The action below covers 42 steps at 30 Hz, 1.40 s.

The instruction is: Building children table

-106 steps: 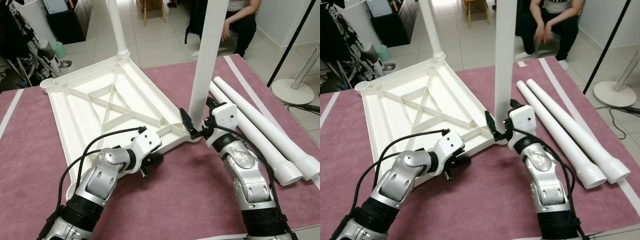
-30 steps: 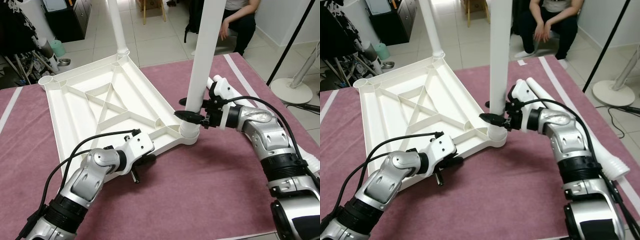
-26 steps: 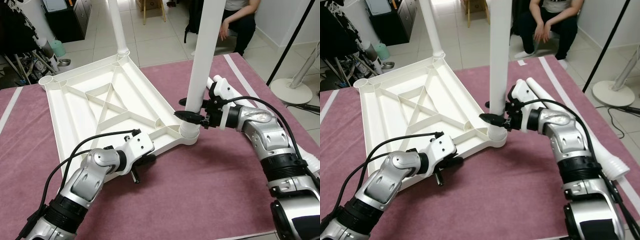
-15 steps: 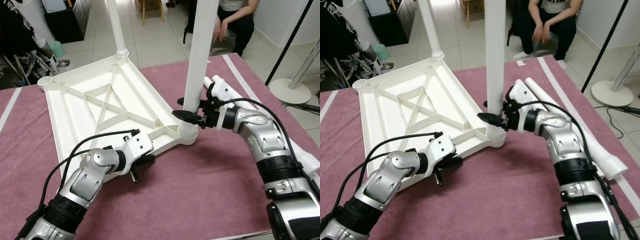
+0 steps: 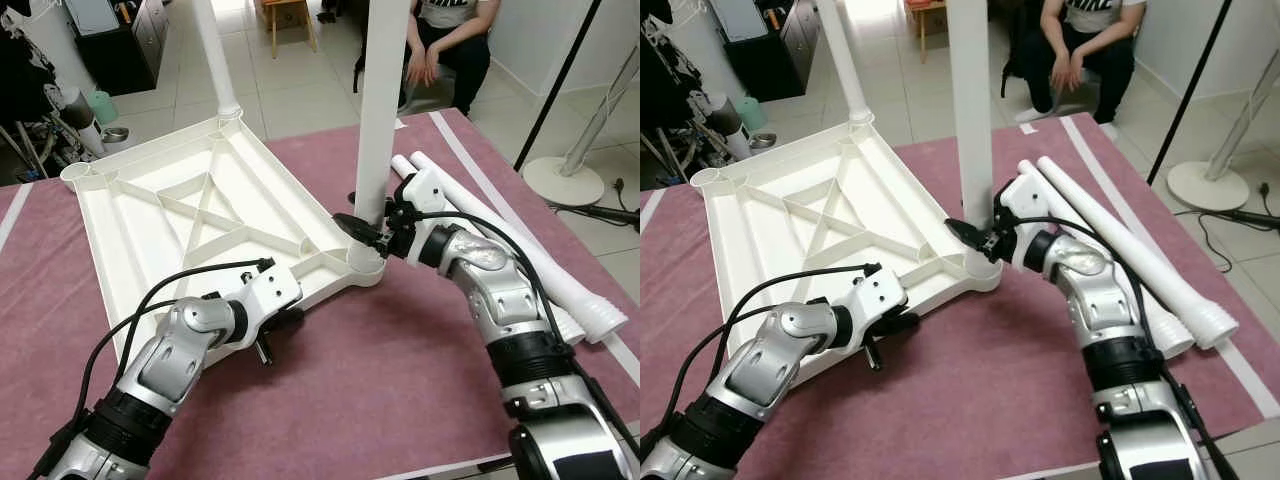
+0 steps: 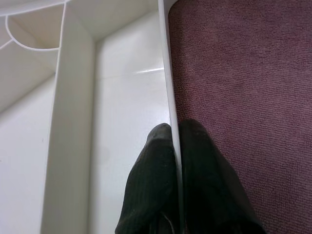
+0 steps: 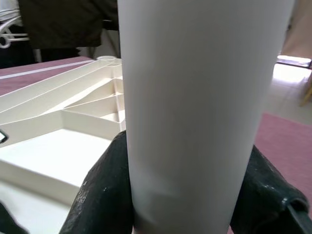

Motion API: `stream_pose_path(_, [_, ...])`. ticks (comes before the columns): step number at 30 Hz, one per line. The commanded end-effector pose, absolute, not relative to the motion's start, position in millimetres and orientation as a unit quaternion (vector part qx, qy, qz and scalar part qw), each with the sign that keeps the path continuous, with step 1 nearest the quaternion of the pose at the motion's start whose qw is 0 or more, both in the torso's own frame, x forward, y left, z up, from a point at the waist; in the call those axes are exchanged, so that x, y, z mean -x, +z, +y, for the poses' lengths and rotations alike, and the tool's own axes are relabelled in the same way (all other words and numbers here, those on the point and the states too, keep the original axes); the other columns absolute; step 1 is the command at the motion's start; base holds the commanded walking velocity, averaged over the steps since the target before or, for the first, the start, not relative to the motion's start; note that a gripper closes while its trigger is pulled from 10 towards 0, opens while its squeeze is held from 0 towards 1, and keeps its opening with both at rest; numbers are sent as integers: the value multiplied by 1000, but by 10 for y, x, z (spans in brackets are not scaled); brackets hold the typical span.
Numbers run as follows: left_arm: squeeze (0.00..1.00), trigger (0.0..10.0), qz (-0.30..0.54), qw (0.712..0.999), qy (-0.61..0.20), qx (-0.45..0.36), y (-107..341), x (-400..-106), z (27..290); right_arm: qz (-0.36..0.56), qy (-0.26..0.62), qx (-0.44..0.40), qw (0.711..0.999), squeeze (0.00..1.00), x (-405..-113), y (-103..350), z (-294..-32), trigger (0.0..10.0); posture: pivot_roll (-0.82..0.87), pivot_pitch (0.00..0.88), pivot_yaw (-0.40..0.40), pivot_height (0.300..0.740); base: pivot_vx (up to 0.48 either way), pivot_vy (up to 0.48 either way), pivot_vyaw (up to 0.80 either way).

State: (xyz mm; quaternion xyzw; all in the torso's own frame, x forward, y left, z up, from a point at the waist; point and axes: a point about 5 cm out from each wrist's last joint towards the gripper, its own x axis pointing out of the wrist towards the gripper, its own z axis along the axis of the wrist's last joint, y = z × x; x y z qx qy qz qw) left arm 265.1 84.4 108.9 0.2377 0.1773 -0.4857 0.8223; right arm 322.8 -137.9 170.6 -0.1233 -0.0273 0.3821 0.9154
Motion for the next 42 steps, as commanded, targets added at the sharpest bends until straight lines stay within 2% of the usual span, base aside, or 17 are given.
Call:
stream_pose_path(1, [0, 10000, 150, 835, -463, -255, 1183, -2687, 859, 60, 343, 143, 926, 0, -3198, 1311, -1374, 10000, -18, 0, 145, 740, 0, 0, 0])
stream_pose_path(11, [0, 10000, 151, 835, -465, -254, 1180, -2683, 853, 70, 216, 116, 967, 0, -3240, 1171, -1373, 10000, -20, 0, 150, 740, 0, 0, 0])
stream_pose_path(17, [0, 10000, 152, 834, -465, -254, 1178, -2688, 857, 66, 170, 106, 977, 0, -3234, 1134, -1327, 10000, -21, 0, 148, 740, 0, 0, 0])
stream_pose_path(19, [0, 10000, 152, 834, -465, -254, 1178, -2688, 857, 66, 170, 106, 977, 0, -3234, 1134, -1327, 10000, -21, 0, 148, 740, 0, 0, 0])
stream_pose_path(27, [0, 10000, 153, 835, -464, -251, 1173, -2692, 848, 75, 79, 108, 988, 0, -3248, 1085, -1308, 10000, -25, 0, 145, 740, 0, 0, 0])
stream_pose_path(30, [0, 10000, 153, 837, -463, -249, 1176, -2695, 836, 76, -4, 106, 991, 0, -3267, 1094, -1319, 10000, -26, 0, 143, 740, 0, 0, 0])
stream_pose_path(33, [0, 10000, 152, 837, -463, -249, 1176, -2696, 834, 73, -42, 99, 991, 0, -3274, 1112, -1282, 10000, -26, 0, 144, 740, 0, 0, 0])
stream_pose_path(42, [0, 10000, 152, 837, -462, -251, 1177, -2703, 845, 59, -62, 94, 992, 0, -3284, 1129, -1134, 10000, -22, 0, 144, 740, 0, 0, 0])
